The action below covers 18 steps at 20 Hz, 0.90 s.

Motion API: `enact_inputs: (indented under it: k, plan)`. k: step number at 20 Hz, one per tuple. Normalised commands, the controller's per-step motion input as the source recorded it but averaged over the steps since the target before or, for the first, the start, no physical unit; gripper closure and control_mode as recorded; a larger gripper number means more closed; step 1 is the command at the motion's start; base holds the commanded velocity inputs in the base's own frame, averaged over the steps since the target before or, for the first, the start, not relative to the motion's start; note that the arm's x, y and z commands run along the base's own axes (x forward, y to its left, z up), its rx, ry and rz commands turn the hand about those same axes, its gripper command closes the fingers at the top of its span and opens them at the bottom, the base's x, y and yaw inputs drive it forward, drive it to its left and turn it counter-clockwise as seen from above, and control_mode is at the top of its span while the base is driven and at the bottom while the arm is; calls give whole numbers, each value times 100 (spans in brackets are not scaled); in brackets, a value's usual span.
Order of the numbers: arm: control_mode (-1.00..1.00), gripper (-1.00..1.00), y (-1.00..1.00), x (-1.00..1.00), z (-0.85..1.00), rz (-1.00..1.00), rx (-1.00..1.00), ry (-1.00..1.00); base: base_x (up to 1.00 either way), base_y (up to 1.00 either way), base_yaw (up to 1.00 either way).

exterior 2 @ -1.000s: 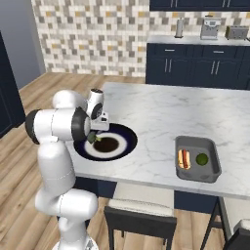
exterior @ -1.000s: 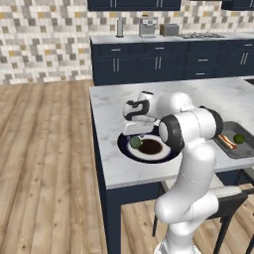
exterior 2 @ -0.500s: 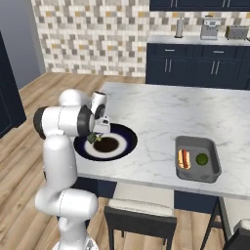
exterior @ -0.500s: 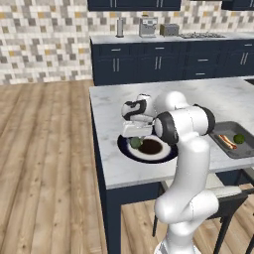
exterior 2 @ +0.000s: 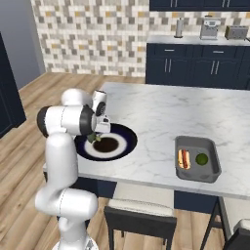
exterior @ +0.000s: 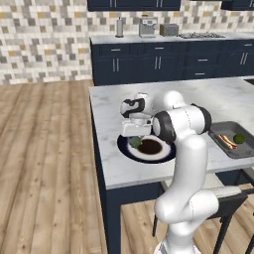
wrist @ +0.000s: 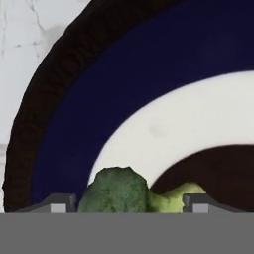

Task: Place one cooked food and one vegetable from the large plate to each tupperware container.

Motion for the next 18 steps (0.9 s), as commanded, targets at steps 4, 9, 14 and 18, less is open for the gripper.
enact_inputs:
  k: [4,9,14,18]
  plan:
    - [-100,100,1,-94,3,0,0,-7,0,0,0]
    - [-100,100,0,-82,38,0,0,-15,0,0,0]
    - [-100,100,-10,-22,41,0,0,-15,0,0,0]
    - [-100,100,-18,-8,11,0,0,-26,0,0,0]
